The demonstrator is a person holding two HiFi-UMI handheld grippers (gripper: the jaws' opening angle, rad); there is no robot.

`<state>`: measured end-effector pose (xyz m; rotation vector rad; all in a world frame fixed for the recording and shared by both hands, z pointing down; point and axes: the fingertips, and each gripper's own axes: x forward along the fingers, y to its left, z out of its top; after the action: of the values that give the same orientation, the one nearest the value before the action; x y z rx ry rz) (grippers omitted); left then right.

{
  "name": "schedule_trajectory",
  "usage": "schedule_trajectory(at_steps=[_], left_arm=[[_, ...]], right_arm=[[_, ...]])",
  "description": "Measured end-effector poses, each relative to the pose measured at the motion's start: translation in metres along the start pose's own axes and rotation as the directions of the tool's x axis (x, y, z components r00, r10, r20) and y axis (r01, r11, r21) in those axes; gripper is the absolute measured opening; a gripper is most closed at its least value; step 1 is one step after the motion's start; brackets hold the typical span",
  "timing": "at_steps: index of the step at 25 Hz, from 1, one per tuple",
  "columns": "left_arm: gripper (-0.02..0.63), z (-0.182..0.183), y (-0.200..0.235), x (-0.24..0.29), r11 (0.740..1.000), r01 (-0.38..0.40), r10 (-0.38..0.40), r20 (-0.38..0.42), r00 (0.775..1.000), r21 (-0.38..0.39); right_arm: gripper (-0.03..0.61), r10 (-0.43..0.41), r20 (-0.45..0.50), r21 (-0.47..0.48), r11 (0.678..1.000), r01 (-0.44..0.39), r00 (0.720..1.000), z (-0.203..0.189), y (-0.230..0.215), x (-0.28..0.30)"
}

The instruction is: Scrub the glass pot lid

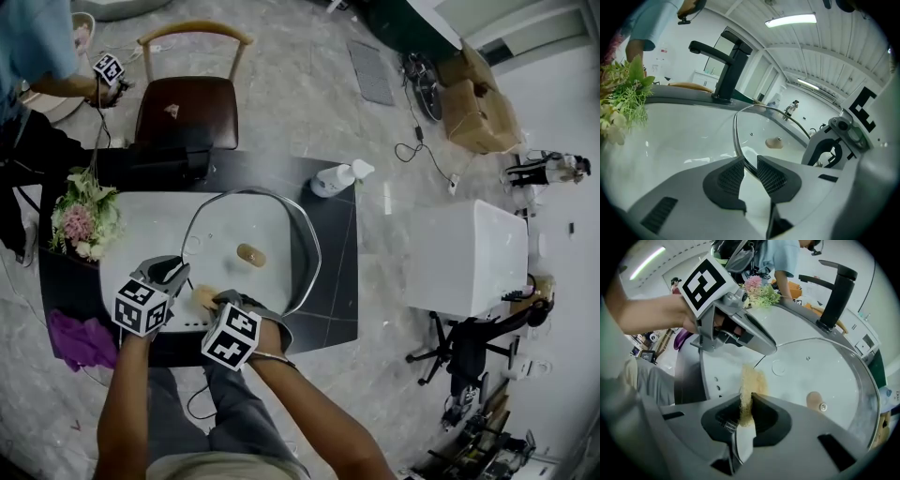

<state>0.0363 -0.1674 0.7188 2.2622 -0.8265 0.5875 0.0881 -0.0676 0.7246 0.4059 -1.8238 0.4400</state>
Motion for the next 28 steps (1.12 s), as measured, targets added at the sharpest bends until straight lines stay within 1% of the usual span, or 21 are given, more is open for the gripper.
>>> schedule_trajectory(at_steps=[3,6,9,12,14,17,21,24,28], left_arm=[[0.097,-0.001,0.0,0.0,1.0,0.001,-0.001,-0.004,1.0,0.005],[0.097,-0.001,0.0,0.0,1.0,0.001,-0.001,-0.008,1.0,0.008],[0.097,-0.001,0.0,0.001,1.0,0.0,0.0,-0.011,1.0,0.01],[0.097,-0.001,-0.001,0.001,1.0,-0.001,0.001,-0.025,1.0,0.015],[0.095,-0.002,-0.002,0.001,1.0,0.0,0.001,-0.036,0.999,0.02],[0.095,-0.002,-0.002,0.001,1.0,0.004,-0.003,-0.048,0.999,0.02],[0.095,-0.003,-0.001,0.001,1.0,0.009,-0.008,-0.059,0.998,0.015],[0.097,-0.002,-0.002,0.0,1.0,0.014,-0.012,-0.071,0.997,0.018],[0.099,0.003,-0.003,-0.003,0.999,0.015,-0.011,-0.089,0.996,0.045]], right_arm=[[0.048,-0.002,-0.009,0.002,1.0,0.002,1.0,-0.005,-0.002,-0.001],[0.048,-0.009,-0.012,0.027,1.0,0.009,1.0,-0.014,-0.008,-0.003],[0.048,-0.017,-0.013,0.062,0.998,0.018,1.0,-0.026,-0.02,-0.007],[0.048,-0.042,-0.022,0.116,0.992,0.044,0.999,-0.043,-0.043,-0.019],[0.048,-0.075,-0.042,0.151,0.985,0.081,0.996,-0.058,-0.065,-0.031],[0.048,-0.148,-0.065,0.195,0.968,0.158,0.987,-0.078,-0.102,-0.05],[0.048,-0.249,-0.08,0.233,0.937,0.261,0.965,-0.089,-0.139,-0.073],[0.048,-0.299,-0.097,0.245,0.917,0.314,0.949,-0.094,-0.152,-0.083],[0.048,-0.326,-0.103,0.253,0.905,0.342,0.94,-0.093,-0.156,-0.085]])
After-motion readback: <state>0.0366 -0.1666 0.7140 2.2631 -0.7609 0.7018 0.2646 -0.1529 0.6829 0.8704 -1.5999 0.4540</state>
